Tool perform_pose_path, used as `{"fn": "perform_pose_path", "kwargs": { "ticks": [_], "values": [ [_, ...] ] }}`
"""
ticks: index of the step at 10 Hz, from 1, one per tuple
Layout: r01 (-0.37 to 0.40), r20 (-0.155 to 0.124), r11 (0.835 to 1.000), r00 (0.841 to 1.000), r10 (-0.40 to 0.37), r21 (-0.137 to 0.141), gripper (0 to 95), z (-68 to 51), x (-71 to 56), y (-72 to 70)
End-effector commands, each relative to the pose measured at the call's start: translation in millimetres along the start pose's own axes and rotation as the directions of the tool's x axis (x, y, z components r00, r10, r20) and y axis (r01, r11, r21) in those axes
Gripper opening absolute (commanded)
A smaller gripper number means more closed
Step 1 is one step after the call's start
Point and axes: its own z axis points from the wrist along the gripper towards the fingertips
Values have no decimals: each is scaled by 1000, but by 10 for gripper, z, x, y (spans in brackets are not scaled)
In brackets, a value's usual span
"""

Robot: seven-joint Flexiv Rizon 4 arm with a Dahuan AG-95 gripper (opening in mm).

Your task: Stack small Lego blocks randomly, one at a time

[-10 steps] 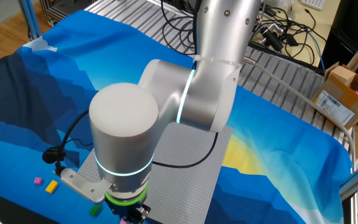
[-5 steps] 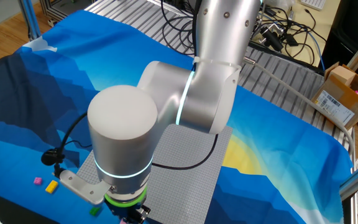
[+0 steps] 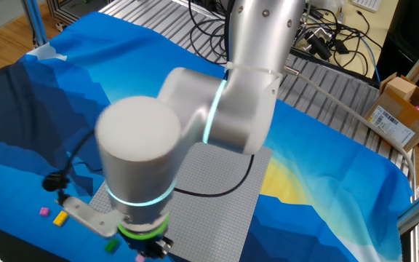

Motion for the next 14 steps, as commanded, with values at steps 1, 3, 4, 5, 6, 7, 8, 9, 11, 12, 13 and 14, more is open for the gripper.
{"fn": "perform_pose_path", "kwargs": {
  "ticks": [1,3,4,5,6,7,8,9,11,12,13,14],
  "values": [
    [33,-30,999,999,-33,-1,0,-70,71,-144],
    [33,-41,999,999,-33,6,0,-89,225,-228],
    [37,-49,999,998,-36,9,0,-103,306,-286],
    [47,-56,999,997,-46,13,0,-119,387,-368],
    [51,-62,999,997,-50,15,0,-118,458,-435],
    [56,-62,998,997,-55,15,0,-106,502,-477],
    [68,-61,998,996,-67,14,0,-74,570,-541],
    [73,-60,997,996,-73,14,0,-48,615,-579],
    [79,-59,997,995,-78,17,0,-59,680,-650],
    [82,-60,997,995,-81,15,0,-63,680,-673],
    [87,-61,996,994,-86,16,0,-70,679,-700],
    [92,-60,996,994,-91,15,0,-63,675,-725]
  ]
}}
